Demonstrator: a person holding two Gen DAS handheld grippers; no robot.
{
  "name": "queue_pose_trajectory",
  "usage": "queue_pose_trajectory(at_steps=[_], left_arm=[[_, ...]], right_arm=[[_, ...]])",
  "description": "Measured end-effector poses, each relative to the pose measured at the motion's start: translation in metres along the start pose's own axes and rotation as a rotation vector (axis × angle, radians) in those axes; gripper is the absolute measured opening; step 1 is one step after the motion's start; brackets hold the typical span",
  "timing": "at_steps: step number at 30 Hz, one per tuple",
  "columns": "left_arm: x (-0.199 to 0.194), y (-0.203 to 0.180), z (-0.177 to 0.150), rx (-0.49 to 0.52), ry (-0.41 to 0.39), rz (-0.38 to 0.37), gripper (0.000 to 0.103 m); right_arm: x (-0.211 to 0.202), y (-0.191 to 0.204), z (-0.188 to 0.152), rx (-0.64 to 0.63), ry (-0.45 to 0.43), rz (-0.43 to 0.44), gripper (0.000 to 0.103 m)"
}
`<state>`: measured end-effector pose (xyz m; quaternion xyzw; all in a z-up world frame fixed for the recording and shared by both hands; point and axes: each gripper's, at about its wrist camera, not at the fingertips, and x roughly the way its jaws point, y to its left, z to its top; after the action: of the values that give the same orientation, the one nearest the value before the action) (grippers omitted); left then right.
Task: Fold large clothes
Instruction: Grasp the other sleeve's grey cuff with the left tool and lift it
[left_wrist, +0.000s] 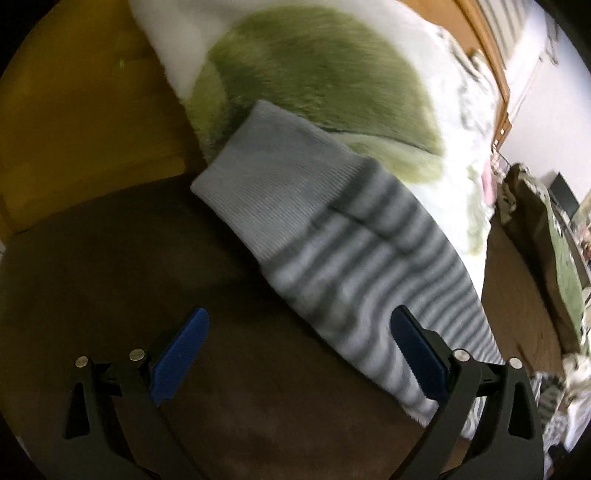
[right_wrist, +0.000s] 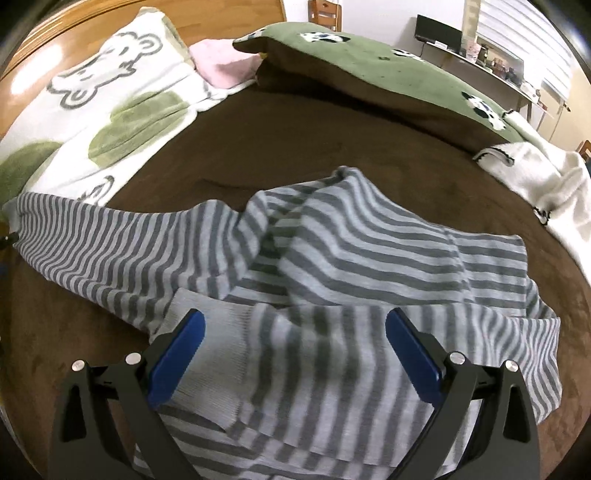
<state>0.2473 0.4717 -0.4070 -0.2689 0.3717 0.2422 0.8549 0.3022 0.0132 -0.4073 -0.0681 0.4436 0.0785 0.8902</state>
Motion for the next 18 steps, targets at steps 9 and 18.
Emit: queue_pose_trajectory(at_steps=[9, 18], left_arm=[[0.035, 0.011, 0.026, -0.001, 0.038, -0.06, 0.047], [0.004, -0.016, 0.022, 0.044, -0.094, -0.036, 0.015]], right_arm=[[0.011, 0.014, 0.005, 0.015, 0.003, -0.007, 0.097], [0.021, 0.033, 0.011, 0.004, 0.028, 0.027, 0.097]])
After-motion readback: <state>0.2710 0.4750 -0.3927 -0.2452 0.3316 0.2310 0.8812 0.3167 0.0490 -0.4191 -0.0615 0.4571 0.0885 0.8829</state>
